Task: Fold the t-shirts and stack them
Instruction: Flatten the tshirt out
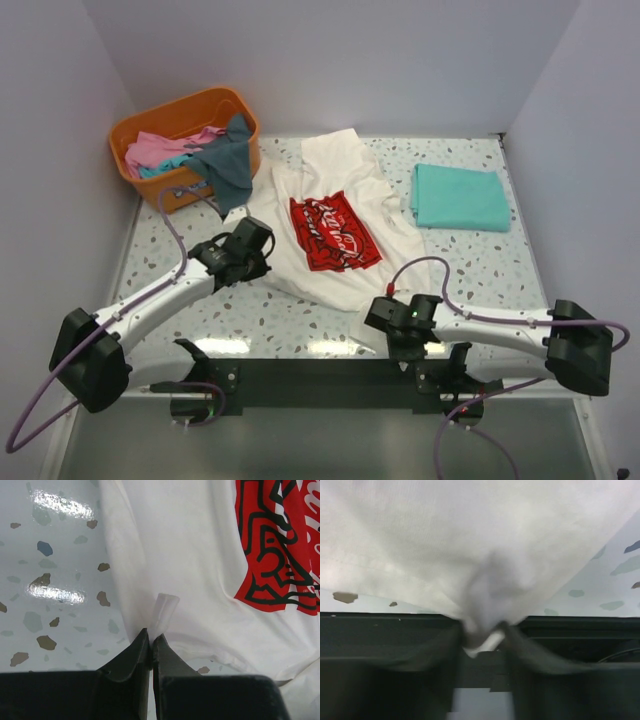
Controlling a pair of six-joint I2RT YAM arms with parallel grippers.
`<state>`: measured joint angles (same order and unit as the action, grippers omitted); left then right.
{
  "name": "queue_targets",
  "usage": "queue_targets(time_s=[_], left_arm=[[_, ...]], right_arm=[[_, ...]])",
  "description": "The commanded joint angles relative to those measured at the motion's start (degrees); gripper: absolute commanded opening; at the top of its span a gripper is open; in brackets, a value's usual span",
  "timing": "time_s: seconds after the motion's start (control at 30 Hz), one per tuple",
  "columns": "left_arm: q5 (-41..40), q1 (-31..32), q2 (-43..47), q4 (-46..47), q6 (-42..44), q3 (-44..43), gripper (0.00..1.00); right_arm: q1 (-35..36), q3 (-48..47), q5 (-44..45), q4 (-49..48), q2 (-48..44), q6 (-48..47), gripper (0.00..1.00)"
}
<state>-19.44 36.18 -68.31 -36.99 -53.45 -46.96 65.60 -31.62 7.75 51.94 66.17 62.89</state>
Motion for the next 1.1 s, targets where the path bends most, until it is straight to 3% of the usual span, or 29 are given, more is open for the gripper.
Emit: queue_targets(time_s=[0.0, 0.1, 0.23, 0.37, 0.47, 0.63, 0.7, 0.83, 0.93, 1.07], left_arm=[[-1.65, 0.38, 0.64, 0.43, -0.87, -1.64, 0.00], [-2.44, 0.38, 0.29, -0.53, 0.54, -6.11, 0.00], [-5.94, 0.38, 0.20, -2.73, 2.90, -14.63, 0.00], [-9.55, 0.38, -0.15, -7.46, 5.28, -30.24, 0.00], [-11.32, 0.47, -0.50, -9.41, 8.09, -42.71, 0.00], [-6.08, 0.47, -1.47, -9.07, 16.42, -62.00, 0.00], [-3.51, 0.47, -1.56, -8.28, 17.67, -70.08, 0.00], [4.30, 0.47, -0.43, -6.08, 20.22, -80.11, 0.00], [9.23, 0.47, 2.64, -2.04, 20.41, -80.13, 0.00], [9.51, 0.38, 5.91, -0.80, 20.23, -78.99, 0.00]], right_arm=[[-1.08, -0.02, 7.97, -0.79, 0.01, 0.75, 0.02], [-3.71, -7.12, 16.92, 3.59, -0.16, -1.89, 0.00], [-5.39, -26.50, 33.27, 13.51, -3.94, -5.05, 0.00], [-6.19, -44.99, 47.76, 15.21, -7.28, -12.51, 0.00], [-6.19, -59.75, 50.17, 11.18, -7.99, -23.49, 0.00], [-6.19, -84.85, 39.31, 3.08, -5.37, -42.81, 0.00], [-6.19, -92.62, 33.85, 3.43, -3.60, -45.48, 0.00], [-6.19, -109.14, 13.76, 2.99, -0.70, -48.74, 0.00], [-6.19, -110.68, 9.92, -0.42, -1.22, -49.01, 0.00], [-6.19, -107.87, 7.55, -4.91, -4.03, -49.27, 0.00]])
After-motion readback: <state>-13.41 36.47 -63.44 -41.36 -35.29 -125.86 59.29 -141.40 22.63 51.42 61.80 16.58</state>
